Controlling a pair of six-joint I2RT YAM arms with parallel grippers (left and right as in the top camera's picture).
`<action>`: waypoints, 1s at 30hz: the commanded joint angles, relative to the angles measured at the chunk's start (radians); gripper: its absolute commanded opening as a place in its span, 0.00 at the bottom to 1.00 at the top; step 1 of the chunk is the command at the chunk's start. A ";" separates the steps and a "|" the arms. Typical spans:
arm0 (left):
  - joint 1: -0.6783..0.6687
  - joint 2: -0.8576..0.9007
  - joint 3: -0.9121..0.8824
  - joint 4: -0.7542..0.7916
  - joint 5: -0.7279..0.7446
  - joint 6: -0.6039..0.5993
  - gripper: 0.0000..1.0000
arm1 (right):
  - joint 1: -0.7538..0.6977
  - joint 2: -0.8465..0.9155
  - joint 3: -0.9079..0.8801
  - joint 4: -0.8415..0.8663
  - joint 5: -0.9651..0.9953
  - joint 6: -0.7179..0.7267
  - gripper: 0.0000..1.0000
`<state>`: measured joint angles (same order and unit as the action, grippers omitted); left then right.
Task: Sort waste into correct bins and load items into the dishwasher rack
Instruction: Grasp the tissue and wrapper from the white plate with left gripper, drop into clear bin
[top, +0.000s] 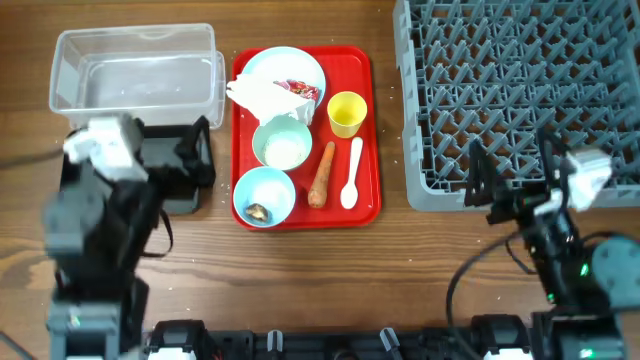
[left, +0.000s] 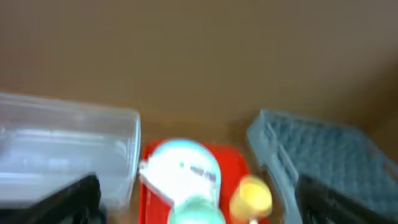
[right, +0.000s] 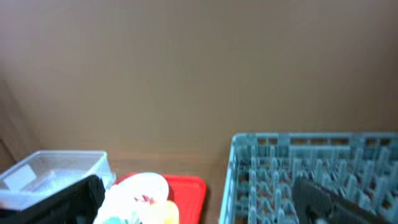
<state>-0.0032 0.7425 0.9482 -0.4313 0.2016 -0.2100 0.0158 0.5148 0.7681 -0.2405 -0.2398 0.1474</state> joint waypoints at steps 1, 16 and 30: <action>0.006 0.266 0.263 -0.180 0.084 0.050 1.00 | -0.002 0.157 0.205 -0.152 -0.029 -0.018 1.00; -0.225 1.087 0.707 -0.485 0.061 -0.043 1.00 | -0.002 0.701 0.514 -0.592 -0.158 0.055 1.00; -0.270 1.611 1.178 -0.660 -0.229 -0.297 0.97 | -0.002 0.705 0.513 -0.715 -0.158 0.036 1.00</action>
<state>-0.2592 2.3272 2.1193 -1.0836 0.0013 -0.4416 0.0158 1.2194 1.2655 -0.9546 -0.3817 0.1886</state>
